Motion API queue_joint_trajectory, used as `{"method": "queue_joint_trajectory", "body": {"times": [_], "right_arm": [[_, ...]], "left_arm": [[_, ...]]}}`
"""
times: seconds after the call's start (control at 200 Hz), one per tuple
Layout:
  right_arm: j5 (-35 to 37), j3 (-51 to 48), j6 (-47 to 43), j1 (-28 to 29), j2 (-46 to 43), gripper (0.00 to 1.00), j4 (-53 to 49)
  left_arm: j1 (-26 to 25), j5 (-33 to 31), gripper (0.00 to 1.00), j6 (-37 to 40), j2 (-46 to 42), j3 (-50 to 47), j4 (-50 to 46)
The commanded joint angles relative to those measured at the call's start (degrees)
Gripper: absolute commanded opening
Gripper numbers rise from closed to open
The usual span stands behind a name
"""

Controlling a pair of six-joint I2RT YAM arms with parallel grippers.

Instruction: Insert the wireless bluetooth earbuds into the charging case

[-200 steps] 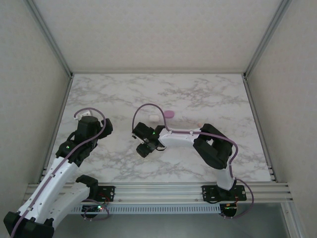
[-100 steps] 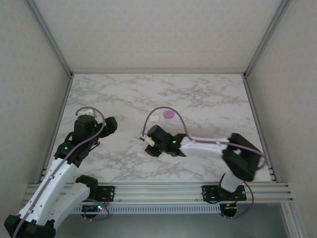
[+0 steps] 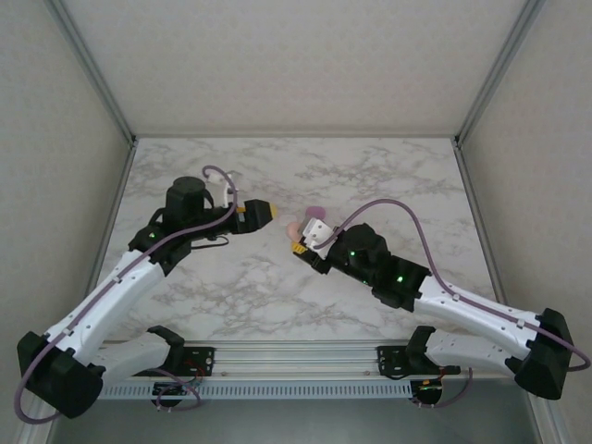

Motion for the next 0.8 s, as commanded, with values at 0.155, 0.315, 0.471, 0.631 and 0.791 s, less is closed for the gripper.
{"method": "queue_joint_trajectory", "body": {"times": [0.155,0.315,0.471,0.631,0.791], "right_arm": [[0.3,1.3,-0.3,-1.2,-0.6,0.36,-0.7],[0.6,2.4,0.4,-1.2,0.8,0.37,-0.5],[0.7,2.4,1.5,-1.3,1.6,0.37,0.4],[1.0,2.5,2.5,-1.6,2.2,0.38,0.7],[2.3,2.8,3.6,-1.9,2.5,0.39,1.1]], "left_arm": [[-5.3,7.0,0.74,4.9,6.5,7.5,-3.3],[-7.1,7.6,0.70,5.3,8.5,8.4,-3.2],[-7.9,7.9,0.65,5.5,9.6,8.8,-3.4],[-8.6,8.4,0.50,6.4,10.6,9.6,-4.6],[-8.8,8.0,0.42,7.1,11.1,9.9,-5.2]]}}
